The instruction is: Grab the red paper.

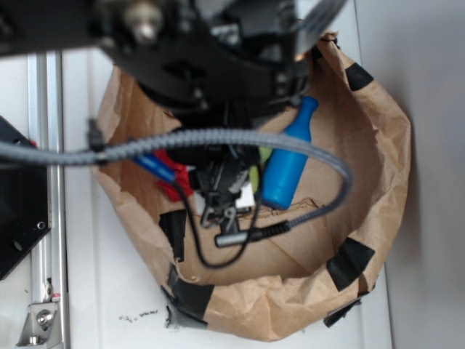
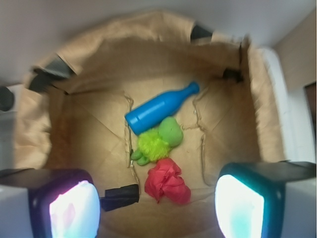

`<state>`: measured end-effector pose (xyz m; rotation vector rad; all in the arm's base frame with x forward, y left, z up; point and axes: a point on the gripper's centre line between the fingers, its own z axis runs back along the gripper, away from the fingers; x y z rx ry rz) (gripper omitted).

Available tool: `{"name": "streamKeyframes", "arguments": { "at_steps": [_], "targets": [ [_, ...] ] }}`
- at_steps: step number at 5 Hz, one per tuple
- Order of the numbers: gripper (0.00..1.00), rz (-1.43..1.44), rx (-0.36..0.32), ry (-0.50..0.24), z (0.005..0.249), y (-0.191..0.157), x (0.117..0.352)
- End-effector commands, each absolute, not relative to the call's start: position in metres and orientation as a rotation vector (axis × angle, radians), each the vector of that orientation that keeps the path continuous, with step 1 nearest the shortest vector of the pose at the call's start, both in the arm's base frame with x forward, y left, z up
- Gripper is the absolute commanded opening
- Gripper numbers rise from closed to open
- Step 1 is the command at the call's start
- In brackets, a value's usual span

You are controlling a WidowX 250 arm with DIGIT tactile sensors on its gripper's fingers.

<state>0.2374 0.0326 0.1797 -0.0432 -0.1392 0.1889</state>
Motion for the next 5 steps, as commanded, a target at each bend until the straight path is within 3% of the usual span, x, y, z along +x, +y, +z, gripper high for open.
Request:
{"name": "streamKeyframes", "arguments": {
  "at_steps": [1, 3, 5],
  "targets": [
    [1.0, 0.141, -0.084, -0.084, 0.138, 0.031, 0.209],
    [1.0, 0.138, -0.095, -0.033, 0.107, 0.035, 0.229],
    [1.0, 0.126, -0.079, -0.026, 0.095, 0.032, 0.241]
  ]
}}
